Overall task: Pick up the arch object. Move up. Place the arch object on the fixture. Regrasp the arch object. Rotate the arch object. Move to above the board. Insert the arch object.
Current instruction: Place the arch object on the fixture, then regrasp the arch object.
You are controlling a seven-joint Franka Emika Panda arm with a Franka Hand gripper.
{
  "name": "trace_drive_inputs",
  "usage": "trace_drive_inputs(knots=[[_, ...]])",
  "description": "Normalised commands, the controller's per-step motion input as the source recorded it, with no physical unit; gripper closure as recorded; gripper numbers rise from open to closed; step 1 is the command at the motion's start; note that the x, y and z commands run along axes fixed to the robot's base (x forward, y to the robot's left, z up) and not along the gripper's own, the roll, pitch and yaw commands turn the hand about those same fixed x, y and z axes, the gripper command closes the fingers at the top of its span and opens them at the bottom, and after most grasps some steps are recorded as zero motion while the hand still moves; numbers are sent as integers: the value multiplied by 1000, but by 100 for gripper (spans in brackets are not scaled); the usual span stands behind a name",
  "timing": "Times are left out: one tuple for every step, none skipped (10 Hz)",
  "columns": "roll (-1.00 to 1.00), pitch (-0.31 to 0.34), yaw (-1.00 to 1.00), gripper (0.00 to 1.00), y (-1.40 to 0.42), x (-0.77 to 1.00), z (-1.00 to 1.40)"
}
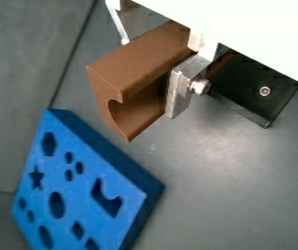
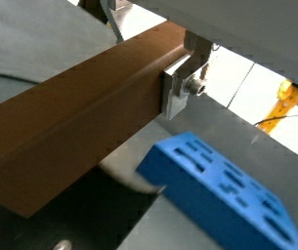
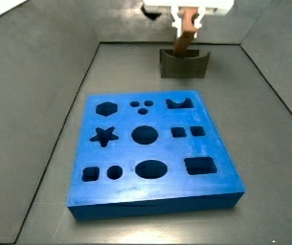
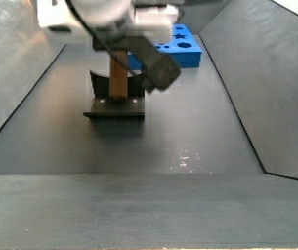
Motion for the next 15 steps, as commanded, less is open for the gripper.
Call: trace_drive_inputs(knots=[[-66,-74,10,100,40,89,-570],[-61,-48,21,100,25,83,-349],[-58,-34,27,100,16,79,-189],[0,0,0,0,0,0,0],[-79,-23,118,0,0,0,1000],[-75,-22,120,0,2,-2,1000],[-51,6,114,0,7,-25,1000],[-27,29,100,0,2,-30,1000],[-8,58,81,0,4,-33,1000],[10,98,59,0,7,-31,828],[18,120,39,0,8,-27,643],[22,135,14,0,13,-21,457],[28,135,-17,0,11,-20,208],[1000,82,11,0,-832,168,865],[1000,82,9,0,-827,173,834]])
